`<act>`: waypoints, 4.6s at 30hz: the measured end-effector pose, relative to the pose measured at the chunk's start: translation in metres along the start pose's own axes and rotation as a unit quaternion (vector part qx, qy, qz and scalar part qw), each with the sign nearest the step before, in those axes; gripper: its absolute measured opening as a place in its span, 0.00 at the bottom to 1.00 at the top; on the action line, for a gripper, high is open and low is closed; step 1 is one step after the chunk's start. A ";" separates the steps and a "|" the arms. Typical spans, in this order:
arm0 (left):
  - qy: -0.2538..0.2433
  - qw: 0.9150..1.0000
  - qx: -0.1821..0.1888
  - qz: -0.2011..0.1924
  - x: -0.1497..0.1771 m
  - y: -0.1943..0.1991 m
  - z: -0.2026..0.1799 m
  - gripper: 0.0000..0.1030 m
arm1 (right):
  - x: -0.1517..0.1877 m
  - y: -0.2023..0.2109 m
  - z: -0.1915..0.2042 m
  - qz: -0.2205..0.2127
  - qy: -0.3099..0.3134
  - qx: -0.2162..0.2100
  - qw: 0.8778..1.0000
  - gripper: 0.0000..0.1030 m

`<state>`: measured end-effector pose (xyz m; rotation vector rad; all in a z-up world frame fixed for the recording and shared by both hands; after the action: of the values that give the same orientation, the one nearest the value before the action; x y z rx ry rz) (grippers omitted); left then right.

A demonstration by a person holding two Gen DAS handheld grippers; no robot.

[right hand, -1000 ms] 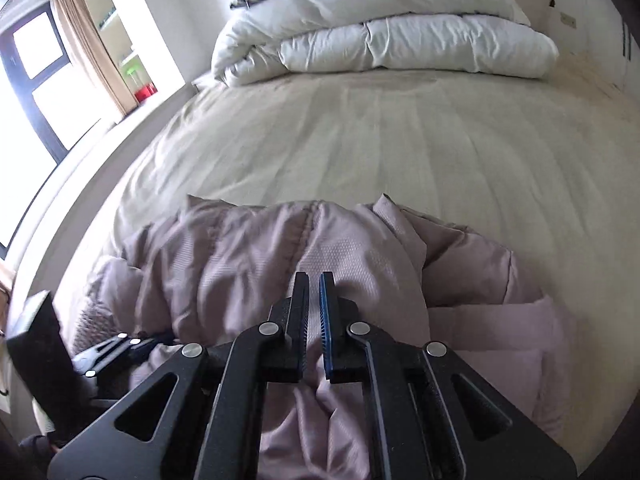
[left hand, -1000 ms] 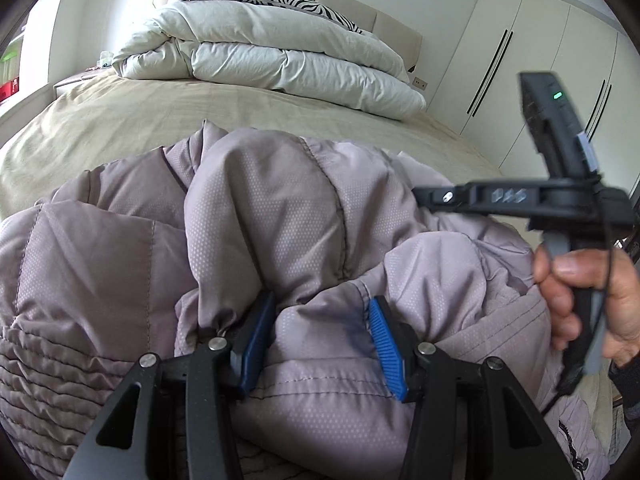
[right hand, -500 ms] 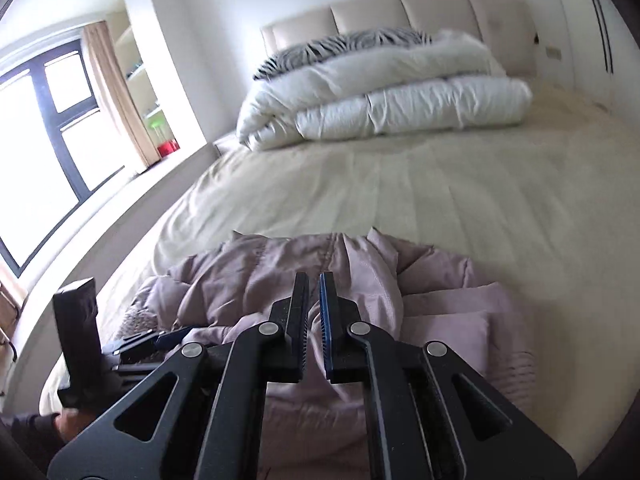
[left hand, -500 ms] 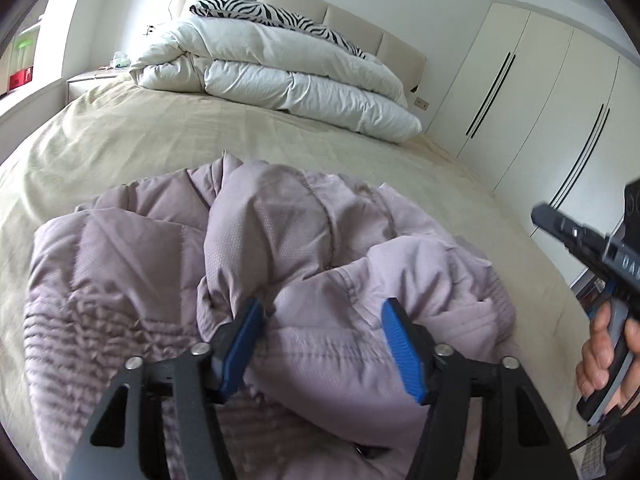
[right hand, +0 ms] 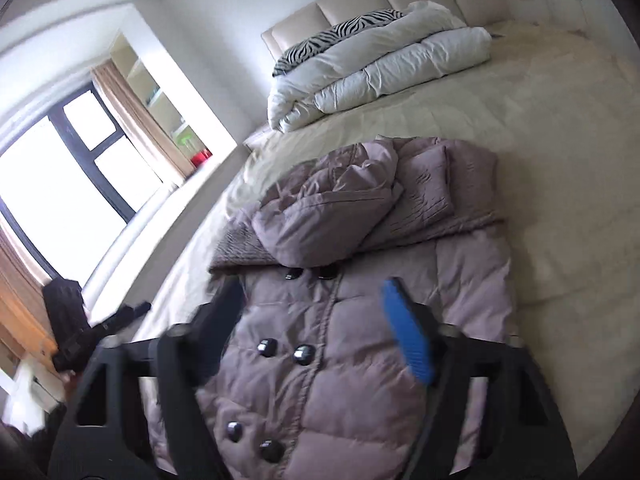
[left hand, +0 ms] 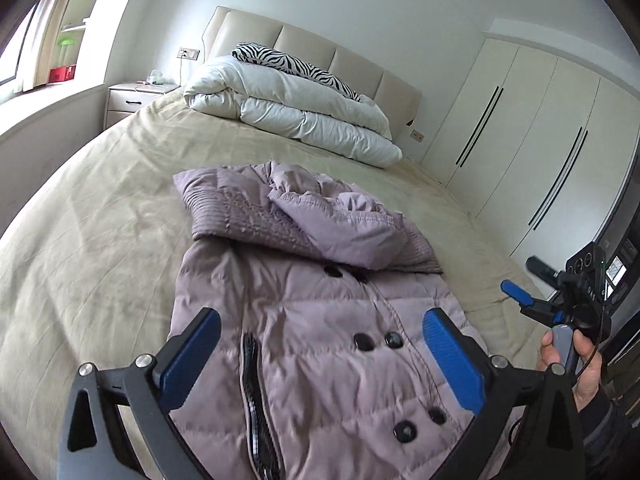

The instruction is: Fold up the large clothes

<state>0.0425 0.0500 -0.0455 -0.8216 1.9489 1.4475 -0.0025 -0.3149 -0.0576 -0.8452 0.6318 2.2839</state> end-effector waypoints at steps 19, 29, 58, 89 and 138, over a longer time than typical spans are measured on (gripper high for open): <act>0.057 0.975 -0.047 0.211 0.143 0.068 0.090 1.00 | 0.112 0.142 -0.018 0.140 -0.033 0.107 0.984 0.88; 0.102 0.945 0.002 0.312 0.203 0.049 0.094 0.97 | 0.156 0.185 -0.064 0.181 -0.113 0.140 0.967 0.88; 0.113 0.933 0.072 0.334 0.215 0.058 0.096 0.29 | 0.189 0.163 -0.069 0.341 -0.223 0.099 0.908 0.50; 0.174 0.927 0.254 0.216 0.086 0.126 0.055 0.08 | 0.112 0.171 0.025 0.185 -0.171 -0.046 0.967 0.08; 0.421 0.889 0.155 0.087 -0.149 -0.200 0.163 0.85 | -0.168 -0.163 -0.270 0.001 -0.241 0.007 0.970 0.41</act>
<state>0.3035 0.1831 -0.0978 -1.2798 2.8578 0.8574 0.3197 -0.4298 -0.1596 -0.2570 0.4219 2.3584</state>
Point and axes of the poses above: each gripper's, at about its wrist camera, not at the fingertips, and y roughly against the way its jaws point, z to its left, x to its underside, the point moved 5 cm from there along -y, roughly the way its jaws point, and after that the axes turned 14 degrees about -x, right-handed, at the moved point
